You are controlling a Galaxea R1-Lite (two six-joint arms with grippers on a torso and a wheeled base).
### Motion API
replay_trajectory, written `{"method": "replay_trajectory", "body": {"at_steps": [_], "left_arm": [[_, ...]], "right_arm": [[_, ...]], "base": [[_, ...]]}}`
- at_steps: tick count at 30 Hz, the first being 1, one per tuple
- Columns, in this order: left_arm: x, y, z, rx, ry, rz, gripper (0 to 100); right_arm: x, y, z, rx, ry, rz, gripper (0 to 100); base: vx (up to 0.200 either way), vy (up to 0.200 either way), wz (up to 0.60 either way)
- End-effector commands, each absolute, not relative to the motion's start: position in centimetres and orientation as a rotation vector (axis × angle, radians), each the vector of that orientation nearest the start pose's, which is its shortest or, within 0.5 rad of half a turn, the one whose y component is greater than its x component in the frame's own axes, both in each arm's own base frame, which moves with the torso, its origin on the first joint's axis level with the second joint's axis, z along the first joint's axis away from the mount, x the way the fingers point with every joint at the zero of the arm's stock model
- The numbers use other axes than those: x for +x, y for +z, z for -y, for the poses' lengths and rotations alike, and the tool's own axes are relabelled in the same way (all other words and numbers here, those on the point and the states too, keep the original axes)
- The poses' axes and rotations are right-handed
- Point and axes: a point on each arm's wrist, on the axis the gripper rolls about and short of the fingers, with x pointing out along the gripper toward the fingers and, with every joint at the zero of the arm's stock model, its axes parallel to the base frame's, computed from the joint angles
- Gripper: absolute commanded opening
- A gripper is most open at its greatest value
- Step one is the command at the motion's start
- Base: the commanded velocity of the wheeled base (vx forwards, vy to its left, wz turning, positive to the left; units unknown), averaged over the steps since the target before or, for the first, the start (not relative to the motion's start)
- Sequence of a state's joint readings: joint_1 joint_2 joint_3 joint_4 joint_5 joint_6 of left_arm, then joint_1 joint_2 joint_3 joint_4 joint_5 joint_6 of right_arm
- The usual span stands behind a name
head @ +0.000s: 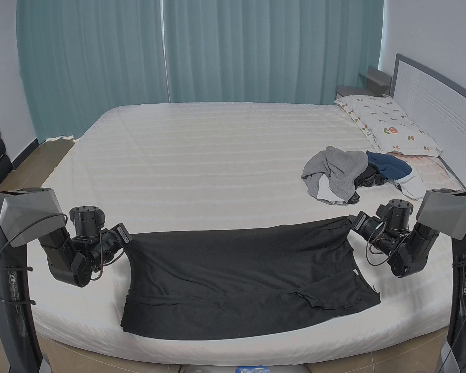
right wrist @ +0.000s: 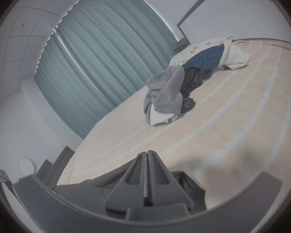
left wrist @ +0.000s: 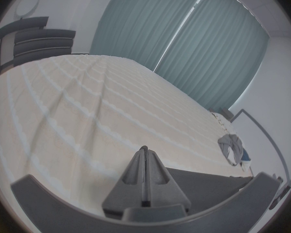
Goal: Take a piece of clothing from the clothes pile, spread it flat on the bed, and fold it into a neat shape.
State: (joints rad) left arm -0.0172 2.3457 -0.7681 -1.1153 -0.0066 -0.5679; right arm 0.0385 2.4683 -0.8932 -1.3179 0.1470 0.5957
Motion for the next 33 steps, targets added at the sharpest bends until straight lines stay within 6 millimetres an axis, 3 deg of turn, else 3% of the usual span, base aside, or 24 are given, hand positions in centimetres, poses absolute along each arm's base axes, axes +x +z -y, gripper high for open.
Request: {"method": "replay_trajectory", "body": {"at_steps": [1,7,12,16,21,33], "left_arm": [[36.0,-0.9,0.8,-0.499,0.102,-0.501,0],[33.5,-0.9,0.8,-0.37,0.073,-0.558,0],[31.5,-0.9,0.8,-0.275,0.05,-0.588,0],[30.6,-1.5,0.8,-0.182,0.024,-0.637,0],[28.9,-2.2,1.8,-0.158,-0.003,-0.696,0],[26.4,-4.3,2.5,-0.149,-0.02,-0.805,0]], "right_arm": [[39.2,-0.6,-1.7,0.601,0.112,-0.34,0],[36.9,-1.9,-1.3,0.551,0.088,-0.431,0],[34.7,-1.1,-1.2,0.544,0.094,-0.458,0],[32.2,-2.1,-1.2,0.484,0.123,-0.554,0],[30.5,-2.8,-1.2,0.464,0.122,-0.598,0],[30.2,-4.8,-0.4,0.457,0.089,-0.655,0]], "base": [[0.0,0.0,0.0],[0.0,0.0,0.0],[0.0,0.0,0.0],[0.0,0.0,0.0],[0.0,0.0,0.0],[0.0,0.0,0.0]]}}
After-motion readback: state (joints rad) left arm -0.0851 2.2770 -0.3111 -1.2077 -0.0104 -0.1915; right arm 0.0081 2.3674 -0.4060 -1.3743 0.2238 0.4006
